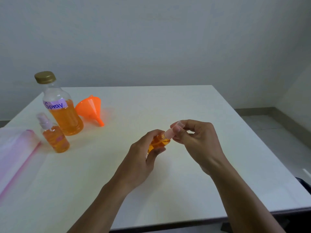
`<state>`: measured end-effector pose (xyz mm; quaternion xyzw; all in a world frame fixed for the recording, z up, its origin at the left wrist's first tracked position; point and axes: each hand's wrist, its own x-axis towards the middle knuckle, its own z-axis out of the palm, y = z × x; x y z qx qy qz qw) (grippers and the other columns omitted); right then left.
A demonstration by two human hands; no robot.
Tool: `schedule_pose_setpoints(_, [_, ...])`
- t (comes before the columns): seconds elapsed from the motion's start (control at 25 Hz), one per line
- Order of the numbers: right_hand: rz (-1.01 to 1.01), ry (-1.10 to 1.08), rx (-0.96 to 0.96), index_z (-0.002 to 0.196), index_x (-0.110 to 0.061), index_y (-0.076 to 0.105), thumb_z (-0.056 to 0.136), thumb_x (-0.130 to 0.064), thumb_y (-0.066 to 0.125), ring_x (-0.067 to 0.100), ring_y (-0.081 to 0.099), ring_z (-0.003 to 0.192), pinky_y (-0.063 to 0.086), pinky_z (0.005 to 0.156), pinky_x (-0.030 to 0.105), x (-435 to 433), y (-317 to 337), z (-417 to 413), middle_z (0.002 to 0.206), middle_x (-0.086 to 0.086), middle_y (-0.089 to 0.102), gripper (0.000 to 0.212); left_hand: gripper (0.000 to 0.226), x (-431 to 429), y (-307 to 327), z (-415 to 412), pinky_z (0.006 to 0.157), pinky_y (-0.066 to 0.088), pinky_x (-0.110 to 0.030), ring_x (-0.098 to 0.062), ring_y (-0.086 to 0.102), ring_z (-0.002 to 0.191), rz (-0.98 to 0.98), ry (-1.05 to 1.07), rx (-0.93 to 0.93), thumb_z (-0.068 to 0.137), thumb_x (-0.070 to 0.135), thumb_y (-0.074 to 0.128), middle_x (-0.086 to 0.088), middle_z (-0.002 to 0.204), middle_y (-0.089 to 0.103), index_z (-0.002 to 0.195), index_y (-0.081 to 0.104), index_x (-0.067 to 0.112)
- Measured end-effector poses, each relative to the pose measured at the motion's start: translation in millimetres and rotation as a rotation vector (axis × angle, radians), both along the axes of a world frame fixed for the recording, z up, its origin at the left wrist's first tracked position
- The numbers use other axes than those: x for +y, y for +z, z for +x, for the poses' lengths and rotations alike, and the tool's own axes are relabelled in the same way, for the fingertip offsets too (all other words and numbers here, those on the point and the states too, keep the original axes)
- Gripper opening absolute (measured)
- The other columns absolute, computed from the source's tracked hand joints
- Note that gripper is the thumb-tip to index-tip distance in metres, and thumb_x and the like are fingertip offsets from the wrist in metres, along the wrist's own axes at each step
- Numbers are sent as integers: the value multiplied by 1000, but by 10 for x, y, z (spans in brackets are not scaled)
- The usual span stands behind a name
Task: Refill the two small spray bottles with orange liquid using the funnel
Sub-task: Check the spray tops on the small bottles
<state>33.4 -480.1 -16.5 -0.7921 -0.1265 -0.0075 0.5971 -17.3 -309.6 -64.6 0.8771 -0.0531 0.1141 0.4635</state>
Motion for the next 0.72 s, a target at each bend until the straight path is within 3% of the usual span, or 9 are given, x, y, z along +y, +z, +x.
schedule_pose_setpoints(0.12, [126, -11, 38, 77, -22, 81, 98, -14, 66, 21, 77, 89, 64, 83, 38, -51, 44, 11, 95, -3, 78, 27, 36, 70, 10, -42, 85, 47, -16, -2, 60, 104, -37, -14, 32, 93, 47, 52, 21, 112, 63, 128, 48, 44])
schedule_pose_setpoints(0.2, [211, -22, 124, 91, -10, 78, 96, -16, 68, 21, 78, 92, 64, 84, 39, -140, 52, 69, 104, 0, 77, 12, 37, 91, 0, -68, 88, 52, -26, -7, 64, 102, -135, -33, 81, 93, 49, 52, 16, 111, 65, 129, 47, 44])
schedule_pose_setpoints(0.28, [268, -54, 179, 99, -6, 76, 94, -16, 70, 22, 76, 98, 63, 87, 35, -229, 34, 120, 109, -2, 77, 13, 41, 97, 16, -93, 94, 54, -35, -13, 69, 103, -279, -79, 125, 95, 45, 52, 10, 118, 64, 135, 41, 46])
schedule_pose_setpoints(0.36, [268, -99, 180, 101, -9, 77, 94, -14, 71, 21, 76, 96, 62, 88, 33, -277, 17, 138, 106, -6, 79, 11, 51, 93, 51, -111, 97, 51, -33, -16, 70, 104, -367, -132, 162, 97, 40, 51, 6, 129, 58, 142, 30, 49])
schedule_pose_setpoints(0.48, [154, -92, 133, 107, -19, 77, 93, -18, 73, 20, 77, 86, 62, 90, 39, -287, -29, 114, 93, -2, 80, 15, 63, 68, 83, -110, 90, 55, -28, -23, 71, 104, -429, -184, 179, 98, 31, 52, 2, 133, 55, 146, 18, 51])
schedule_pose_setpoints(0.6, [88, -83, 106, 111, -24, 76, 92, -20, 73, 22, 76, 84, 61, 92, 43, -305, -78, 106, 83, 3, 78, 19, 70, 29, 101, -112, 93, 56, -34, -24, 71, 100, -456, -198, 175, 95, 29, 57, -6, 126, 52, 144, 16, 56])
schedule_pose_setpoints(0.72, [109, -84, 112, 108, -25, 77, 92, -20, 74, 24, 75, 84, 60, 93, 45, -343, -89, 108, 81, 2, 77, 18, 74, 15, 116, -104, 85, 56, -27, -16, 71, 97, -424, -172, 168, 91, 25, 65, -10, 119, 48, 139, 21, 60])
